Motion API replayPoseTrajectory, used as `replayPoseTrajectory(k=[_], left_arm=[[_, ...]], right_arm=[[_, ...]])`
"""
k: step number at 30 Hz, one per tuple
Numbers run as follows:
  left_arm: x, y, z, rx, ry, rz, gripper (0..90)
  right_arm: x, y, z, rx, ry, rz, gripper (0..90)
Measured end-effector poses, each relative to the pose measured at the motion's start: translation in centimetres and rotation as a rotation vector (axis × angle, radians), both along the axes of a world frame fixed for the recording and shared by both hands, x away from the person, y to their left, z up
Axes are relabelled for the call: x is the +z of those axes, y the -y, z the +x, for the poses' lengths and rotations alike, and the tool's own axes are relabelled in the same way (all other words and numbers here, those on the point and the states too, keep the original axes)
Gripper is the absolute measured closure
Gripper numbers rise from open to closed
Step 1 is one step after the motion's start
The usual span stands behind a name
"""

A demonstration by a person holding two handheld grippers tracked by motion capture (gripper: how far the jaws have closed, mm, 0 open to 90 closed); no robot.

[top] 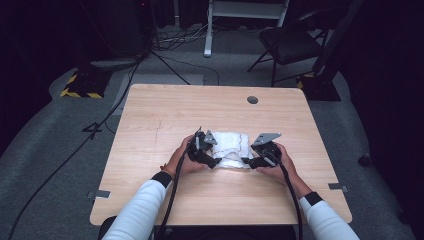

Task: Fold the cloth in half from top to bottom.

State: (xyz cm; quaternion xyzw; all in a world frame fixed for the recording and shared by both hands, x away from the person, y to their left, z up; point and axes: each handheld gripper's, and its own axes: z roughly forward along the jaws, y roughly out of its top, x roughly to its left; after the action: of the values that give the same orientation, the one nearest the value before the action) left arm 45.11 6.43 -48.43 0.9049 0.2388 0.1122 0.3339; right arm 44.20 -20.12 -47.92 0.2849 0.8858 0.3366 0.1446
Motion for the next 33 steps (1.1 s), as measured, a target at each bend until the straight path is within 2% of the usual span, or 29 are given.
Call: replayPoseTrajectory(k=[2, 3, 4, 9, 13, 14, 19, 22, 25, 31, 33], left_arm=[[0.2, -0.1, -0.1, 0.004, 0.007, 0.001, 19.0], [0.6, -0.3, -0.4, 0.012, 0.04, 0.022, 18.9], [0.6, -0.3, -0.4, 0.012, 0.04, 0.022, 19.1], [1.7, -1.1, -2.1, 0.003, 0.103, 0.072, 18.9], [2.1, -1.6, -3.0, 0.005, 0.116, 0.08, 19.6], [2.3, -1.8, -3.5, 0.018, 0.126, 0.107, 19.6], [2.3, -2.9, -4.8, 0.033, 0.127, 0.121, 20.5], [2.2, -3.4, -5.2, 0.049, 0.113, 0.137, 19.0], [2.3, -4.5, -6.3, 0.062, 0.135, 0.145, 22.5], [2.2, -5.8, -7.3, 0.085, 0.131, 0.151, 22.5], [1.9, -6.4, -7.7, 0.078, 0.126, 0.177, 22.8]], right_arm=[[0.2, 0.0, -0.1, 0.003, 0.005, -0.004, 31.2], [0.6, 0.1, -0.4, 0.008, 0.018, -0.005, 31.1], [0.6, 0.1, -0.4, 0.008, 0.018, -0.005, 31.1], [2.1, 1.0, -1.9, 0.04, 0.035, 0.012, 28.2], [2.8, 1.6, -2.5, 0.043, 0.053, 0.019, 27.2], [3.0, 1.9, -2.9, 0.041, 0.057, 0.012, 26.3], [3.1, 2.7, -4.1, 0.041, 0.076, -0.034, 24.8], [3.1, 3.5, -4.7, 0.037, 0.08, -0.042, 24.9], [2.9, 4.4, -5.4, 0.021, 0.089, -0.058, 25.9], [2.6, 6.0, -6.5, 0.0, 0.095, -0.076, 26.3], [2.3, 6.9, -7.0, -0.016, 0.096, -0.08, 26.4]])
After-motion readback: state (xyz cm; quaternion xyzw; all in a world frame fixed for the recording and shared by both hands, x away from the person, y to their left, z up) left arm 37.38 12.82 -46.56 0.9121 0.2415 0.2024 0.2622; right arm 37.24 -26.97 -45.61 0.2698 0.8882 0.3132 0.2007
